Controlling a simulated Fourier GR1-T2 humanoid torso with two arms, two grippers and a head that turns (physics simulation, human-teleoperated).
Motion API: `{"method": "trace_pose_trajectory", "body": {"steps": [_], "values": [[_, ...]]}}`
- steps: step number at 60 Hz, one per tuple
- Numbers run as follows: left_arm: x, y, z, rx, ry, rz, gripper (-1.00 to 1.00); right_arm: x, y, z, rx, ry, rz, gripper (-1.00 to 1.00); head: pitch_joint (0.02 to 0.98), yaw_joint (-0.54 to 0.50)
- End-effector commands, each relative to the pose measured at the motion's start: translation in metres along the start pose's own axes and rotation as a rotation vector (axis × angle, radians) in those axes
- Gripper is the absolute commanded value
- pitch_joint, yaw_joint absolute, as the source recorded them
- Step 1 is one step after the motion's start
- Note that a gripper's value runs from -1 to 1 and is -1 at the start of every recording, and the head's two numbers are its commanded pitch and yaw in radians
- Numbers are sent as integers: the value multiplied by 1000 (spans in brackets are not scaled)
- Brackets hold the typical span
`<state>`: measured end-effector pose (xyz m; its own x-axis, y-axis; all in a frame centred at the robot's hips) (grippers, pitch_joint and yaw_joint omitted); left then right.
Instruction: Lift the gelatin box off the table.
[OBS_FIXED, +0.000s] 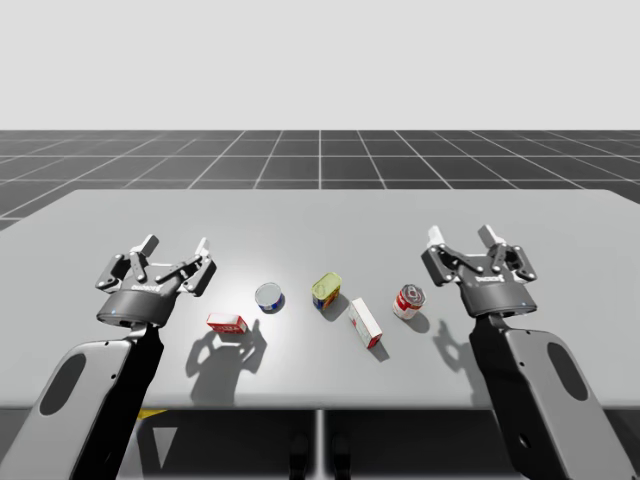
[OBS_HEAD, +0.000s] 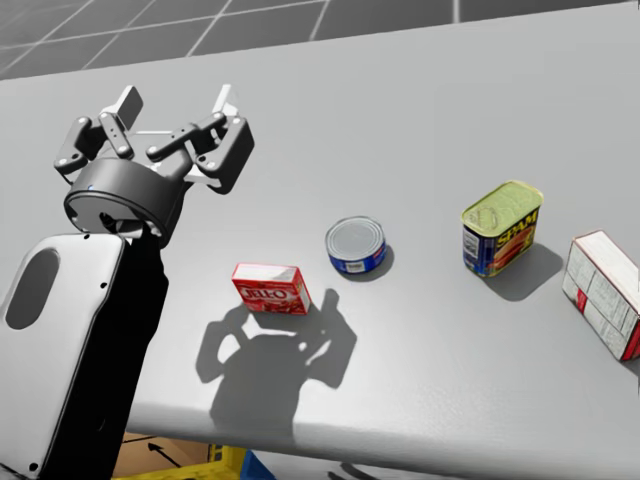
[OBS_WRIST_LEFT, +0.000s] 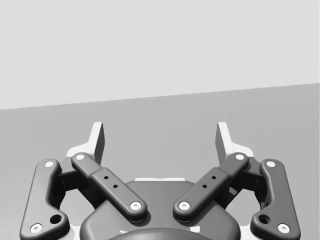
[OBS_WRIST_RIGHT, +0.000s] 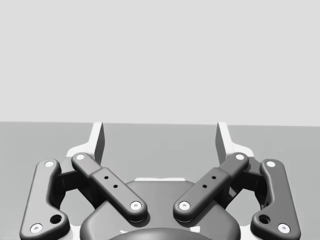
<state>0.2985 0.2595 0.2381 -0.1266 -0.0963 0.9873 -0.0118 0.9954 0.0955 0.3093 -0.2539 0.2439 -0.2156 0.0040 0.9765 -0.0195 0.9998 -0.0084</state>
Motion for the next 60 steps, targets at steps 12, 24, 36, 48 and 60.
{"method": "trace_pose_trajectory", "body": {"steps": [12,24,36,48,60], "values": [[1,-1,-1,-4,14,34,-1000,-2,4,0,16,13,3,-1000,880,362],[16,-10,18,54,74,76,-1000,-4,6,0,15,19,3,-1000,885,370],[17,-17,52,-6,92,92,-1000,-6,7,0,14,25,7,-1000,889,380],[2,-23,97,-47,134,105,-1000,-6,8,0,12,26,7,-1000,899,386],[-22,-24,134,-96,181,134,-1000,-6,8,1,8,20,14,-1000,904,386]]}}
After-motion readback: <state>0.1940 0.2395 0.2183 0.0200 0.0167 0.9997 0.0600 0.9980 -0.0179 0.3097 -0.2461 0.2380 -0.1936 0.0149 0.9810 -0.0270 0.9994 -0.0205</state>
